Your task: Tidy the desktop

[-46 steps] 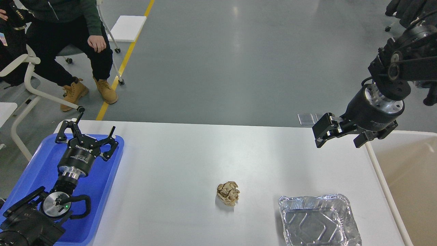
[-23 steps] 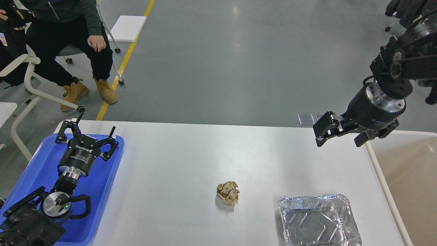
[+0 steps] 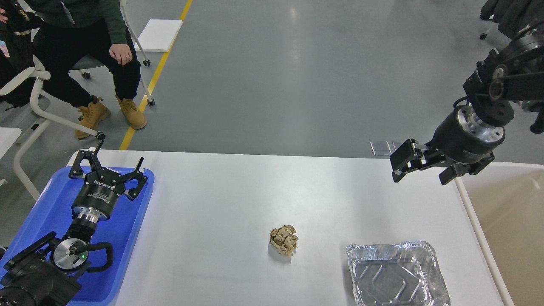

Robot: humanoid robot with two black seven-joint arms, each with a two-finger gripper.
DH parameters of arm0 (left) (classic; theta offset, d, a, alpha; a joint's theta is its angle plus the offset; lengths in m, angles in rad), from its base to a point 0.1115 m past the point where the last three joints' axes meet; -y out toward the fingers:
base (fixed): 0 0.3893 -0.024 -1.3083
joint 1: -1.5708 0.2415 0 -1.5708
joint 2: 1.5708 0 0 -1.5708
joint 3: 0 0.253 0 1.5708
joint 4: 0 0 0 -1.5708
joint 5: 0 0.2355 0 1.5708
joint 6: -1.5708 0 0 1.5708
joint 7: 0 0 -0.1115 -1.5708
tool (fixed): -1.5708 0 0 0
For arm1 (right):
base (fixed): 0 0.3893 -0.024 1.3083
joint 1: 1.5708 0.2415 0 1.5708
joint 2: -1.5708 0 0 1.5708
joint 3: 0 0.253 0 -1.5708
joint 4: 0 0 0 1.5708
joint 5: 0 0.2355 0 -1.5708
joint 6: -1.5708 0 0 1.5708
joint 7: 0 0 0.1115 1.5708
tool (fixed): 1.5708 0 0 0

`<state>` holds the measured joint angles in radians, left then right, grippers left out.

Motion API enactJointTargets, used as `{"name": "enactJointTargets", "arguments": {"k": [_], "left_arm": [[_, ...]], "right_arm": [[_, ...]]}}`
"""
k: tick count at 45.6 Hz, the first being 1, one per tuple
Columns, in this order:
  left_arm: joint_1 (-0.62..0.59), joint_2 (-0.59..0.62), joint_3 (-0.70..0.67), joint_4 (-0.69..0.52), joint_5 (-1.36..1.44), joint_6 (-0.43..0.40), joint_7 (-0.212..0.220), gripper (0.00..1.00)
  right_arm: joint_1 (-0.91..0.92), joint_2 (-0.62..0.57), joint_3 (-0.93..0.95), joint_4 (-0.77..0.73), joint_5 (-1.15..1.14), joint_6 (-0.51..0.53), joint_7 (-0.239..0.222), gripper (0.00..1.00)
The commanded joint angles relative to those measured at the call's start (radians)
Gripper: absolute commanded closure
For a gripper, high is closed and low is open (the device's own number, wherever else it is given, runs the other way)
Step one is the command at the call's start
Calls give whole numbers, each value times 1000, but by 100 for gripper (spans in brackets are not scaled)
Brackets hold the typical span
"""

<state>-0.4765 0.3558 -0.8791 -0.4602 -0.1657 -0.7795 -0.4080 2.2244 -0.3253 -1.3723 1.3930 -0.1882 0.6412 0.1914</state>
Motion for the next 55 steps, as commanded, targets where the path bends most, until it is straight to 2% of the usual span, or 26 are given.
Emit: {"name": "enactJointTargets", "arguments": {"k": [1, 18, 29, 37, 44, 55], "left_arm": [[-1, 0, 0, 0, 0, 0, 0, 1], [-1, 0, 0, 0, 0, 0, 0, 1], [-1, 0, 0, 0, 0, 0, 0, 1], [1, 0, 0, 0, 0, 0, 0, 1], [1, 0, 0, 0, 0, 0, 0, 1], [-1, 0, 0, 0, 0, 0, 0, 1]], "right_arm": [[-14, -52, 5, -14, 1, 5, 2, 0], [-23, -52, -1, -11, 9, 12, 2, 0], [-60, -93, 1, -5, -28, -5, 2, 0], [-118, -130, 16, 14, -206, -74, 2, 0], [-180, -163, 29, 23, -247, -93, 0, 0], [-341, -213, 32, 23, -339, -253, 0, 0]]}}
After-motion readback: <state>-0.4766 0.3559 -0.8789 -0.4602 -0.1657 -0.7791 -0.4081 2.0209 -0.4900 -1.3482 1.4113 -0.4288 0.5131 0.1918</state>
